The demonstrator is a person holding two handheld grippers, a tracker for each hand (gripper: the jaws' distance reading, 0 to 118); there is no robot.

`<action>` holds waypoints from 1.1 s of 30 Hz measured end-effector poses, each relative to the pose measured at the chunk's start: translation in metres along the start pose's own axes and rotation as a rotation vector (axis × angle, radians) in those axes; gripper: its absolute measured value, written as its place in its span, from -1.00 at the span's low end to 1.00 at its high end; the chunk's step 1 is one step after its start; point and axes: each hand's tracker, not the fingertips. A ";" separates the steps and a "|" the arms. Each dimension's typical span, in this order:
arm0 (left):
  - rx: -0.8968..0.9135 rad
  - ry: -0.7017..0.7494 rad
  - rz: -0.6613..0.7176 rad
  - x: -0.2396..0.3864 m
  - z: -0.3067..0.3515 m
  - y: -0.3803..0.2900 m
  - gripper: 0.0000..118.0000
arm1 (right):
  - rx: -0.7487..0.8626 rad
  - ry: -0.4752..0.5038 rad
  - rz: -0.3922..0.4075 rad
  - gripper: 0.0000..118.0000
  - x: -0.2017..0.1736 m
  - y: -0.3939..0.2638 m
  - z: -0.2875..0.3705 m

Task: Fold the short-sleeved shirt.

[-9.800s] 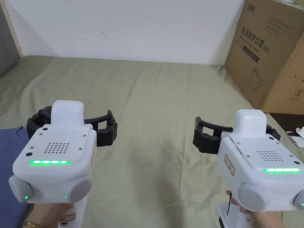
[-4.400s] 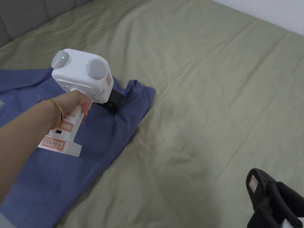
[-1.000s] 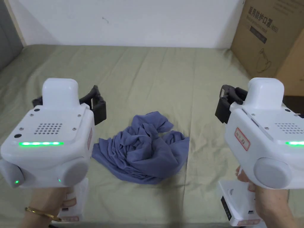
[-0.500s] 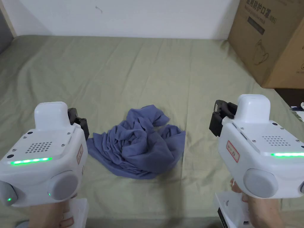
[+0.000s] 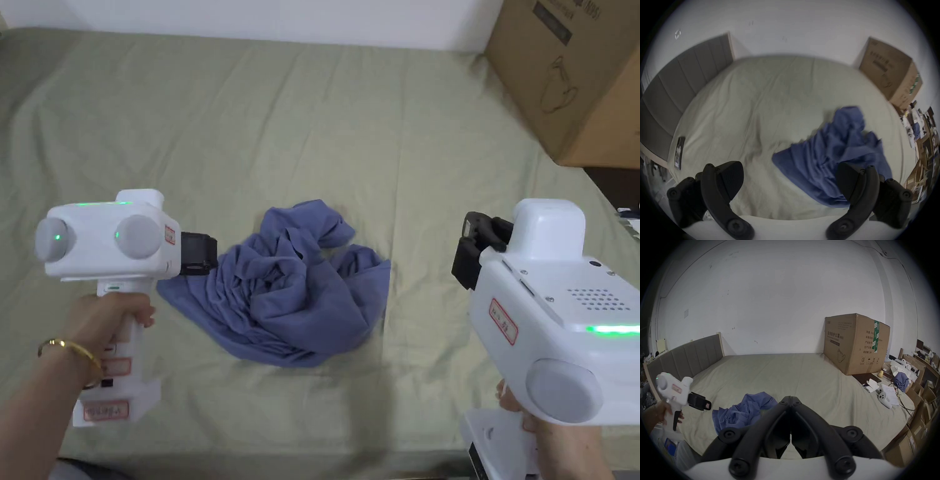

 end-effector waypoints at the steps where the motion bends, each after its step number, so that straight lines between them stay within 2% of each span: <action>1: -0.044 0.016 0.026 -0.002 -0.012 0.002 0.93 | -0.008 -0.004 0.002 -1.00 0.000 -0.002 -0.002; 6: -0.162 0.070 0.077 -0.005 -0.061 0.012 0.93 | -0.048 -0.024 -0.011 -1.00 0.000 -0.013 -0.009; 8: -0.221 0.098 0.064 -0.005 -0.079 0.017 0.82 | -0.070 -0.033 -0.014 -1.00 0.000 -0.016 -0.013; 9: -0.230 0.109 0.053 -0.003 -0.084 0.016 0.65 | -0.079 -0.030 -0.013 -1.00 0.001 -0.016 -0.015; 10: -0.241 0.100 0.046 0.000 -0.090 0.013 0.34 | -0.085 -0.027 -0.013 -1.00 0.002 -0.017 -0.017; 12: -0.278 0.039 0.054 -0.002 -0.098 0.011 0.10 | -0.094 -0.025 -0.009 -1.00 0.003 -0.017 -0.019; 13: -0.242 0.059 0.060 -0.001 -0.092 0.009 -0.05 | -0.095 -0.025 -0.006 -1.00 0.003 -0.017 -0.019; 14: -0.232 0.045 0.031 0.000 -0.089 0.012 -0.29 | -0.096 -0.026 -0.006 -1.00 0.004 -0.018 -0.019; 15: -0.214 0.017 -0.007 0.001 -0.084 0.012 -0.68 | -0.097 -0.025 -0.007 -1.00 0.004 -0.018 -0.021; 16: -0.172 0.031 -0.041 0.002 -0.079 0.011 -0.98 | -0.104 -0.024 -0.016 -1.00 0.005 -0.018 -0.024; 17: -0.141 0.034 -0.051 0.002 -0.073 0.009 -0.98 | -0.114 -0.024 -0.031 -0.97 0.005 -0.018 -0.029; 18: -0.137 0.006 0.035 0.005 -0.066 -0.002 -0.98 | -0.128 -0.023 -0.047 -0.76 0.005 -0.017 -0.033; 19: -0.106 -0.028 0.089 -0.003 -0.057 0.000 -0.98 | -0.144 -0.016 -0.068 -0.33 0.006 -0.015 -0.038; 20: -0.064 -0.069 0.146 -0.008 -0.046 -0.004 -0.98 | -0.155 -0.005 -0.077 -0.04 0.008 -0.012 -0.043; 22: 0.024 -0.188 0.245 -0.016 -0.022 -0.014 -0.98 | -0.174 -0.005 -0.074 0.38 0.009 -0.007 -0.058; 24: 0.111 -0.193 0.285 -0.034 0.003 -0.010 -0.98 | -0.199 -0.005 -0.042 0.81 0.008 0.000 -0.075; 25: 0.179 -0.145 0.251 -0.033 0.016 -0.015 -0.98 | -0.226 -0.008 -0.017 0.93 0.007 0.003 -0.088; 28: 0.264 -0.162 0.278 -0.039 0.043 -0.019 -0.98 | -0.310 -0.004 0.033 0.97 0.002 0.012 -0.128; 31: 0.267 -0.160 0.285 -0.037 0.052 -0.028 -0.98 | -0.469 0.077 0.103 0.97 -0.005 0.015 -0.173; 33: 0.265 -0.161 0.283 -0.036 0.050 -0.033 -0.98 | -0.552 0.099 0.116 0.97 -0.012 0.011 -0.200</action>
